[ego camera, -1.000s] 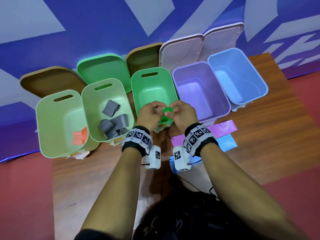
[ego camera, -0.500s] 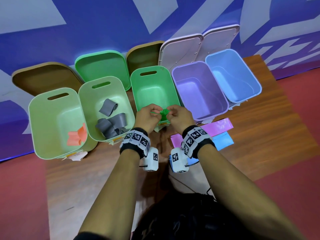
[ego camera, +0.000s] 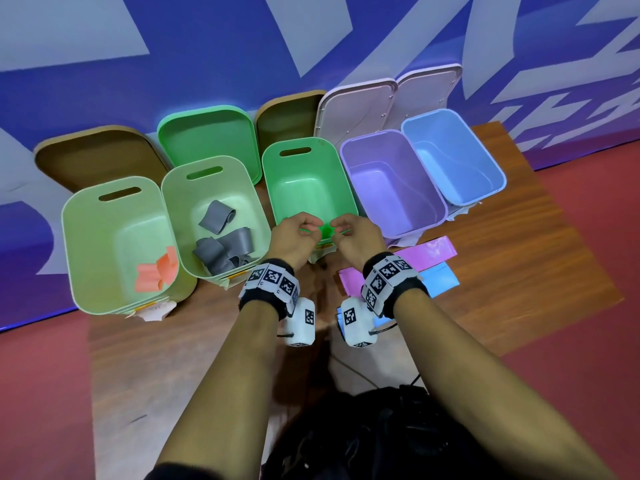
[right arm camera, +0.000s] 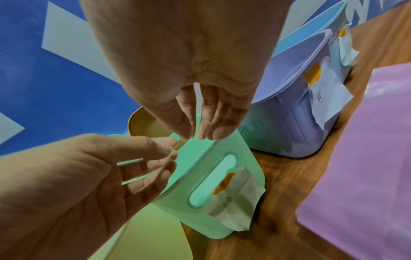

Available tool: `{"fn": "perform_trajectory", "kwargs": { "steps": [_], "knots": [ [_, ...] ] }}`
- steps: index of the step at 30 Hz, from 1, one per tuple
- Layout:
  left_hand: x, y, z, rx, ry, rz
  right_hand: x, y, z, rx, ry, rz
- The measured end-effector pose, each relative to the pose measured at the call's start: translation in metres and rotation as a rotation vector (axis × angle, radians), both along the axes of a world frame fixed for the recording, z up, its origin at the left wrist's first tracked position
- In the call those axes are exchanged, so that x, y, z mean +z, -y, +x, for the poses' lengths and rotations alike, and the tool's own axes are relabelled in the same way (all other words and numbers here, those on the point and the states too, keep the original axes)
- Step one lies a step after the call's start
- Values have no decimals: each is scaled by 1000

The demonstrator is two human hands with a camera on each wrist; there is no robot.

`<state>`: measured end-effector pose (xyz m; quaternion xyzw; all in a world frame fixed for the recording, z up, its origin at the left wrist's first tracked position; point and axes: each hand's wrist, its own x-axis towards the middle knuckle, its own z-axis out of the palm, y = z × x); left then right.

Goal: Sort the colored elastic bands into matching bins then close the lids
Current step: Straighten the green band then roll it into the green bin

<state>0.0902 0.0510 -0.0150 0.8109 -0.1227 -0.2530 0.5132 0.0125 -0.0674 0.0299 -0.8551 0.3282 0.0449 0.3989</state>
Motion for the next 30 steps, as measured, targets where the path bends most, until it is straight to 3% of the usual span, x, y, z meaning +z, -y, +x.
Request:
{"fn": "perform_trajectory", "kwargs": {
  "steps": [14, 24, 30],
  "knots": [
    [7, 9, -18, -37, 25, 21, -11, 17, -17, 35, 20, 0],
    [10, 41, -50, 40, -8, 16, -25, 54, -33, 133, 52, 66],
    [-2, 49, -73, 51, -28, 130, -42, 69, -48, 140, 10, 154]
  ]
}}
